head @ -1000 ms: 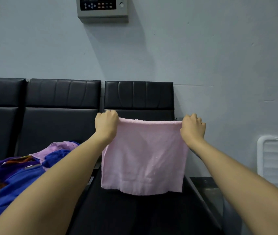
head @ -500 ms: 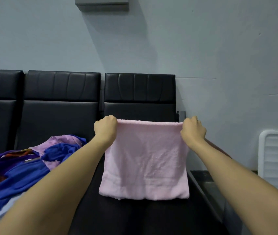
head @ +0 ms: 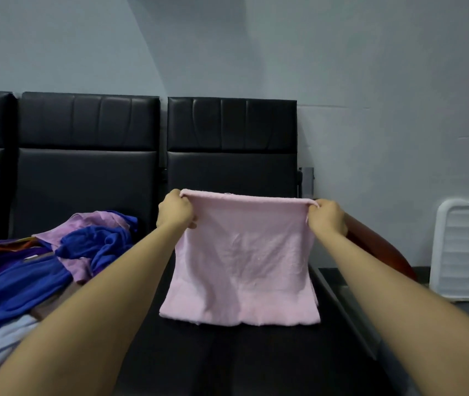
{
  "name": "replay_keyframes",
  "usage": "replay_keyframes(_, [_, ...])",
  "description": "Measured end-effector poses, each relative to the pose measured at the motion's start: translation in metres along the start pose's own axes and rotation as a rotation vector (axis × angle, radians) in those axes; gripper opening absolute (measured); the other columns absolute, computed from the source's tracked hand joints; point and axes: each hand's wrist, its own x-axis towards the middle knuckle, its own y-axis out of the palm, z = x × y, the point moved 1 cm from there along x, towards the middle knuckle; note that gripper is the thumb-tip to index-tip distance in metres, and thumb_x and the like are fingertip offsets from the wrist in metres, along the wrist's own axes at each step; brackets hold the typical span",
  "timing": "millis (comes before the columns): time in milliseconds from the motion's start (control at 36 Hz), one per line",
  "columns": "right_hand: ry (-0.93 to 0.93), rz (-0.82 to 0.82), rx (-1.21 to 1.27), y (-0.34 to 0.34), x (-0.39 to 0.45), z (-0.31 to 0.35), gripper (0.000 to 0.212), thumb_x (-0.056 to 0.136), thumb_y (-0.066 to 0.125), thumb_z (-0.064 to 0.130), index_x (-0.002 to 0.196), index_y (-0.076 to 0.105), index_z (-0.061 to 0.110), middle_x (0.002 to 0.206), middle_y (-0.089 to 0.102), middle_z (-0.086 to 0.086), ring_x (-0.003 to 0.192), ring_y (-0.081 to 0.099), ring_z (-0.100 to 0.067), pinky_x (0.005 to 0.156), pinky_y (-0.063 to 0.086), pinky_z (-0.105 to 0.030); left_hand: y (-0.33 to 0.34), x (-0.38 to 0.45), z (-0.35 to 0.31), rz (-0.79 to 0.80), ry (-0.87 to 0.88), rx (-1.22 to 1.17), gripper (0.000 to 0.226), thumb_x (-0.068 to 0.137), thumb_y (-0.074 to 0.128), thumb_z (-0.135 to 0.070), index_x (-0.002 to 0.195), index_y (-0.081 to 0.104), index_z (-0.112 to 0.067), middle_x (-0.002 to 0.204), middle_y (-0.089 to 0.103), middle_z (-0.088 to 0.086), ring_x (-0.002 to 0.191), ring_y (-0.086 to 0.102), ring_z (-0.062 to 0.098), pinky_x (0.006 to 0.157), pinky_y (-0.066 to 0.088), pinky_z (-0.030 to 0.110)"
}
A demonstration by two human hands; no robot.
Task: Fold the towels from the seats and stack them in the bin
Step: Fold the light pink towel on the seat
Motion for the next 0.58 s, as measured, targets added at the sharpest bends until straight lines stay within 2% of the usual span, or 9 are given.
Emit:
replay_keyframes(56, [0.021, -0.004, 0.051, 0.004, 0.000, -0.002, 0.030, 0.101, 0.037, 0.025, 0.106, 0.064, 0.011, 0.101, 0.063, -0.011, 0.089, 0.059, -0.033, 0.070, 0.044, -0.034, 0.005, 0.001, 0.001, 0.024, -0.055, -0.122, 0.031, 0.095, 0.023, -0.012, 0.100, 0.053, -0.012, 0.086, 0.066, 0.015, 0.052, 0.062, 0.023, 0.052, 0.050, 0.029])
replay_keyframes(111, [0.024, -0.011, 0.117, 0.012, 0.001, -0.005, 0.032, 0.102, 0.034, 0.025, 0.110, 0.062, 0.014, 0.104, 0.062, -0.012, 0.093, 0.059, -0.034, 0.074, 0.046, -0.036, 0.013, 0.005, 0.007, 0.039, -0.095, -0.190, 0.030, 0.097, 0.022, -0.016, 0.103, 0.052, -0.015, 0.092, 0.066, 0.016, 0.057, 0.061, 0.022, 0.049, 0.044, 0.026])
replay_keyframes(194, [0.055, -0.010, 0.307, 0.024, 0.009, -0.005, 0.031, 0.100, 0.031, 0.023, 0.102, 0.062, 0.022, 0.103, 0.065, -0.012, 0.089, 0.062, -0.034, 0.079, 0.055, -0.045, 0.021, 0.013, 0.015, 0.034, -0.106, -0.248, 0.033, 0.098, 0.025, -0.021, 0.112, 0.055, -0.016, 0.105, 0.065, 0.016, 0.080, 0.062, 0.026, 0.063, 0.046, 0.030])
replay_keyframes(222, [0.064, -0.019, 0.366, 0.028, 0.012, -0.003, 0.031, 0.100, 0.030, 0.021, 0.101, 0.061, 0.022, 0.103, 0.064, -0.011, 0.089, 0.062, -0.032, 0.079, 0.055, -0.044, 0.024, 0.017, 0.016, 0.032, -0.110, -0.283, 0.033, 0.099, 0.027, -0.023, 0.116, 0.055, -0.017, 0.109, 0.064, 0.015, 0.088, 0.060, 0.026, 0.070, 0.048, 0.032])
replay_keyframes(278, [0.072, -0.035, 0.450, 0.029, 0.016, 0.003, 0.034, 0.101, 0.029, 0.016, 0.110, 0.062, 0.017, 0.106, 0.061, -0.006, 0.094, 0.057, -0.023, 0.080, 0.048, -0.032, 0.027, 0.021, 0.014, 0.025, -0.099, -0.381, 0.033, 0.101, 0.029, -0.022, 0.120, 0.055, -0.017, 0.113, 0.061, 0.008, 0.100, 0.058, 0.024, 0.084, 0.048, 0.033])
replay_keyframes(306, [0.071, -0.044, 0.480, 0.029, 0.018, 0.007, 0.036, 0.102, 0.029, 0.014, 0.117, 0.061, 0.015, 0.109, 0.059, -0.005, 0.097, 0.055, -0.021, 0.079, 0.042, -0.028, 0.029, 0.024, 0.011, 0.022, -0.083, -0.425, 0.032, 0.101, 0.030, -0.020, 0.120, 0.056, -0.017, 0.112, 0.059, 0.005, 0.104, 0.056, 0.022, 0.086, 0.046, 0.031])
replay_keyframes(361, [0.051, -0.068, 0.543, 0.029, 0.021, 0.015, 0.037, 0.102, 0.028, 0.012, 0.122, 0.059, 0.015, 0.114, 0.058, -0.004, 0.102, 0.054, -0.020, 0.079, 0.039, -0.026, 0.031, 0.027, 0.005, 0.014, -0.038, -0.498, 0.033, 0.101, 0.029, -0.018, 0.123, 0.055, -0.017, 0.112, 0.055, 0.001, 0.107, 0.052, 0.018, 0.085, 0.039, 0.027])
replay_keyframes(444, [0.020, -0.101, 0.647, 0.026, 0.023, 0.025, 0.037, 0.103, 0.027, 0.012, 0.123, 0.057, 0.017, 0.112, 0.055, 0.001, 0.101, 0.051, -0.014, 0.082, 0.039, -0.026, 0.030, 0.030, -0.003, 0.014, 0.027, -0.558, 0.036, 0.102, 0.030, -0.020, 0.133, 0.047, -0.023, 0.122, 0.048, -0.005, 0.112, 0.043, 0.010, 0.093, 0.034, 0.026])
replay_keyframes(583, [0.008, -0.131, 0.736, 0.022, 0.021, 0.028, 0.034, 0.102, 0.028, 0.011, 0.118, 0.058, 0.016, 0.111, 0.056, 0.001, 0.099, 0.052, -0.014, 0.080, 0.040, -0.024, 0.028, 0.024, 0.001, -0.020, 0.086, -0.586, 0.034, 0.100, 0.033, -0.022, 0.131, 0.047, -0.025, 0.128, 0.050, -0.003, 0.119, 0.045, 0.014, 0.104, 0.037, 0.032])
